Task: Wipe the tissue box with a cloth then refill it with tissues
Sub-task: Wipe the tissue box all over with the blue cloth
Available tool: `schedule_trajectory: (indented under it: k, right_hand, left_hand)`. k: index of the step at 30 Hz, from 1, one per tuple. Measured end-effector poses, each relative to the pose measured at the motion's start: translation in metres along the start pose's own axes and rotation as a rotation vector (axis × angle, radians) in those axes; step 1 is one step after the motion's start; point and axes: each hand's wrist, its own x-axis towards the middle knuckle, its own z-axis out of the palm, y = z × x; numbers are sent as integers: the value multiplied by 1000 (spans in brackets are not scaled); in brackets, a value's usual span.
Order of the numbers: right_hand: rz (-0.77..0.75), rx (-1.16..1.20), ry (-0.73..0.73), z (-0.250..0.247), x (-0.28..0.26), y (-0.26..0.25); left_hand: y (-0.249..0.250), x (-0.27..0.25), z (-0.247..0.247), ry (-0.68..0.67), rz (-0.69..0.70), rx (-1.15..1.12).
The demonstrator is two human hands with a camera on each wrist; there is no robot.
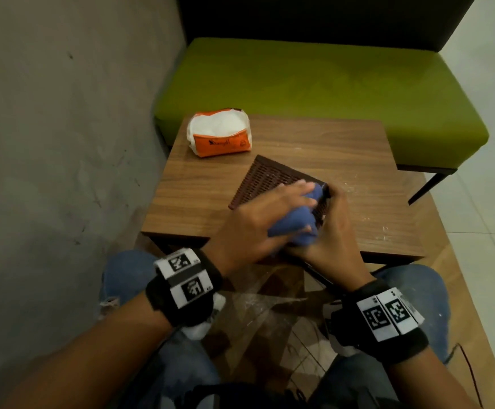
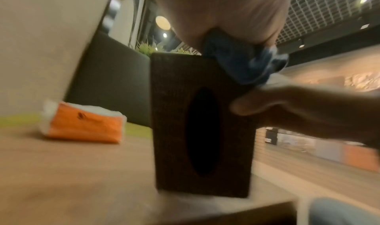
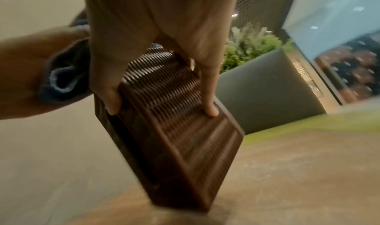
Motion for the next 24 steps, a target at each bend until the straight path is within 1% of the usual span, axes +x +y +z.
schedule_trajectory:
  k: [1, 2, 4, 5, 6, 7, 8, 11, 12, 13, 14, 16, 17, 18, 19, 20, 21, 22, 23, 24]
  right_hand:
    - [-33, -11, -26, 0, -2, 1]
    - [-62, -12, -23, -1, -4, 0]
    - [-113, -3, 33, -3, -5, -5]
    - [-126, -6, 50, -3, -5, -5]
    - [-133, -10, 63, -4, -6, -9]
    - [-126, -19, 66, -3, -6, -7]
    - [-107, -25, 56, -2, -5, -6]
    - [23, -14, -34, 7, -7, 2]
    - [52, 9, -84, 10, -7, 0]
    - [70, 13, -138, 10, -6, -3]
    - [35, 0, -139, 11, -5, -7]
    - [-88, 0, -10, 9, -3, -13]
    - [-108, 6, 33, 8, -3, -15]
    - [-111, 16, 58, 6, -4, -18]
    - [-107, -5, 65, 7, -6, -16]
    - [-118, -41, 70, 8, -6, -15]
    - [-88, -95, 52, 7, -6, -10]
    - [-30, -91, 23, 7, -6, -9]
    - [4, -62, -14, 4, -7, -9]
    - [-33, -16, -13, 2, -8, -7]
  left_hand:
    - [-8, 3, -6, 53, -54, 0]
    - [-18, 7, -12, 167, -163, -1]
    - [-38, 10, -21, 432, -392, -29]
    - [-41, 7, -17, 513, -456, -46]
    - [-37, 2, -10, 548, -454, -38]
    - [-29, -3, 0, 546, -405, -19]
    - [-18, -9, 10, 502, -333, -2]
    - [11, -18, 33, 267, -55, 112]
    - [15, -13, 31, 205, -1, 133]
    - [14, -4, 26, 174, 12, 135]
    - [13, 8, 19, 174, -17, 123]
    - [6, 29, 7, 257, -153, 86]
    - [3, 35, 4, 312, -230, 73]
    - [3, 37, 6, 346, -277, 66]
    - [6, 35, 9, 341, -264, 72]
    - [11, 31, 16, 283, -196, 96]
    - [16, 24, 22, 198, -101, 125]
    - [17, 19, 25, 133, -29, 139]
    - [13, 16, 22, 124, -25, 131]
    - [5, 16, 17, 173, -94, 119]
